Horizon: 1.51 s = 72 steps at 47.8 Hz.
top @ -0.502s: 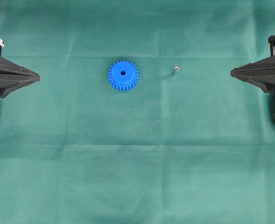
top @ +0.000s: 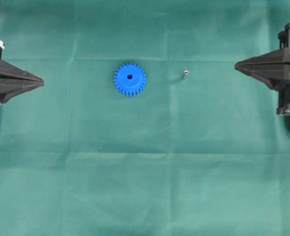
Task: Insert the shaft placed at a random location into the center hole of the medium gear at another random location.
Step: 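Move the right gripper open toward the silver shaft, then lower the open right gripper around the upright silver shaft and close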
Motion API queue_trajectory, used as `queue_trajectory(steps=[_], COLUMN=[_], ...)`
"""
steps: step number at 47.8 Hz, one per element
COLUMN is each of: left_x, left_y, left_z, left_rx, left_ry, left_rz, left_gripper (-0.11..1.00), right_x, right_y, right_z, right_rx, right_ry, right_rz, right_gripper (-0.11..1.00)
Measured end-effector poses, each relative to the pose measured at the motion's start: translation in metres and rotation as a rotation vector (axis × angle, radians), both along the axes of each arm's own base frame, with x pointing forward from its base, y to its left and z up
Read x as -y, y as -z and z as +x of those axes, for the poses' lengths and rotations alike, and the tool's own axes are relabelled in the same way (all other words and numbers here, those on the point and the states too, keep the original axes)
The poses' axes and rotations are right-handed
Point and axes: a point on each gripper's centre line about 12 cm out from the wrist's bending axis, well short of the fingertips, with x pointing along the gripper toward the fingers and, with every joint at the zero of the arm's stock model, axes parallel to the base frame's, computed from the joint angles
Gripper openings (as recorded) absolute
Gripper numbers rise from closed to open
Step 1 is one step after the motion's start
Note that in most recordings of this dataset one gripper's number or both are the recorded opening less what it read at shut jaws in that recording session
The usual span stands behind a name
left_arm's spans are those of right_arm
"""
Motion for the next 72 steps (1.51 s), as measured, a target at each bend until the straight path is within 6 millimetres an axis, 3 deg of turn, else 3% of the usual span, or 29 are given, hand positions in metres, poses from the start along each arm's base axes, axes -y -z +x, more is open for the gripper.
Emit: queue_trajectory(steps=[8, 12, 17, 40, 64, 72], left_x=[0.0, 0.0, 0.0, 0.0, 0.0, 0.0], left_y=[0.0, 0.0, 0.0, 0.002, 0.002, 0.002], left_z=[0.0, 0.0, 0.0, 0.0, 0.0, 0.001], left_rx=[-0.003, -0.003, -0.002, -0.009, -0.012, -0.014], left_ry=[0.0, 0.0, 0.0, 0.0, 0.0, 0.0], left_rz=[-0.002, -0.002, -0.002, 0.0, 0.0, 0.0], left_gripper=[0.0, 0.0, 0.0, 0.0, 0.0, 0.0], right_x=[0.007, 0.013, 0.02, 0.046, 0.054, 0.056], right_y=[0.011, 0.024, 0.044, 0.125, 0.18, 0.191], right_z=[0.012, 0.018, 0.028, 0.057, 0.073, 0.075], right_rx=[-0.029, -0.064, -0.123, -0.313, -0.421, -0.437], right_ry=[0.025, 0.048, 0.073, 0.143, 0.181, 0.191], right_rz=[0.003, 0.006, 0.01, 0.037, 0.082, 0.089], right_gripper=[0.74, 0.9, 0.82, 0.84, 0.83, 0.79])
